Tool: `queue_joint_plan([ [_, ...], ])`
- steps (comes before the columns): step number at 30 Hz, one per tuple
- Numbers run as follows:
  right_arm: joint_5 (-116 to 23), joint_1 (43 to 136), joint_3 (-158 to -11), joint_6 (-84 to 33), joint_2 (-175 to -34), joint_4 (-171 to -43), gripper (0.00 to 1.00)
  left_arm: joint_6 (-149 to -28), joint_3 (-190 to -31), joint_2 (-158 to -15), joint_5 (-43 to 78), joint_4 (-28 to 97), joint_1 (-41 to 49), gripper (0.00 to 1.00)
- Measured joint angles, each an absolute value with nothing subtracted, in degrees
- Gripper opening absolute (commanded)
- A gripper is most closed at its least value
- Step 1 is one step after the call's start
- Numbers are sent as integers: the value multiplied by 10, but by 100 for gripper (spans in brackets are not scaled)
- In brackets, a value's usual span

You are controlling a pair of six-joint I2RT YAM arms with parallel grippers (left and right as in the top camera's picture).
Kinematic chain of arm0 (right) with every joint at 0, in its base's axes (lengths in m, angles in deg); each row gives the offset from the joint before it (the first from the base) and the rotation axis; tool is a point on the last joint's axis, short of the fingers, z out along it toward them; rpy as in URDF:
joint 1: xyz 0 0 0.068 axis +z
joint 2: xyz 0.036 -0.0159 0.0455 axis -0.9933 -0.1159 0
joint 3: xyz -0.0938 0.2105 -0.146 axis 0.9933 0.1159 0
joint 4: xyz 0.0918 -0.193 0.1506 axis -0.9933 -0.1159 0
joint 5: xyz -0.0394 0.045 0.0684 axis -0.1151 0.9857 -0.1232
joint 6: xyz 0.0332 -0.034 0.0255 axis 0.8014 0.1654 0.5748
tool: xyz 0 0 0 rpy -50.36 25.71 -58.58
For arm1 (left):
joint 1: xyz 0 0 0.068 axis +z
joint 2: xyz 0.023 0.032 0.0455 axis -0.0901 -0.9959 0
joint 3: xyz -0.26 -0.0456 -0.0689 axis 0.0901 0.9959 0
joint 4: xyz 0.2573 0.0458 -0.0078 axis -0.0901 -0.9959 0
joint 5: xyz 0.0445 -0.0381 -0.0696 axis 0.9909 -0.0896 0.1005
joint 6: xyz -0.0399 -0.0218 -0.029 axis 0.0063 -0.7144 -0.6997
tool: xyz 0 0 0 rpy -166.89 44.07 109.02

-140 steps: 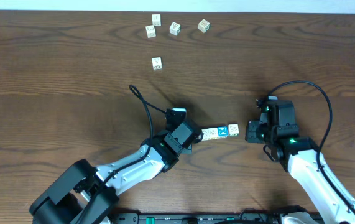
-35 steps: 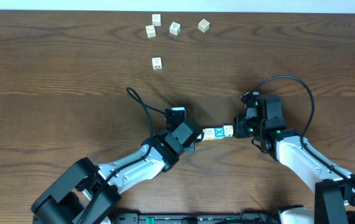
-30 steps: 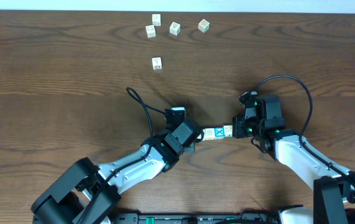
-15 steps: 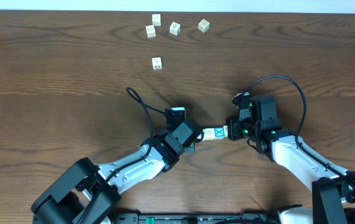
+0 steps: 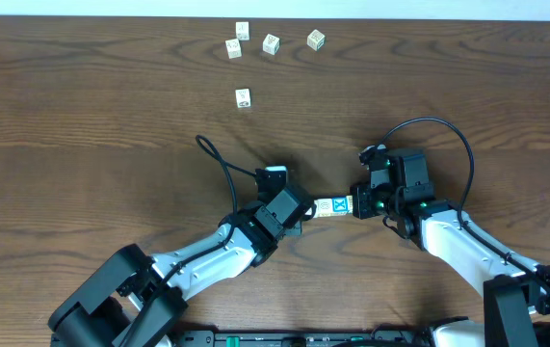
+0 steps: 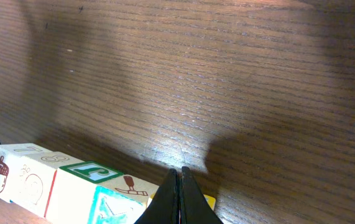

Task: Lift 5 blocks

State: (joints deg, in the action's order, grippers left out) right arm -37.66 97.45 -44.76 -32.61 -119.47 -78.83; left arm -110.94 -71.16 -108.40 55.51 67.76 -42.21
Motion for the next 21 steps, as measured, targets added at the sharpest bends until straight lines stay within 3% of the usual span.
queue_joint_plan([
  [21,-412,969,-480,-326,-1195,-793,1,-1109,-712,-1084,556,678,-422,7],
])
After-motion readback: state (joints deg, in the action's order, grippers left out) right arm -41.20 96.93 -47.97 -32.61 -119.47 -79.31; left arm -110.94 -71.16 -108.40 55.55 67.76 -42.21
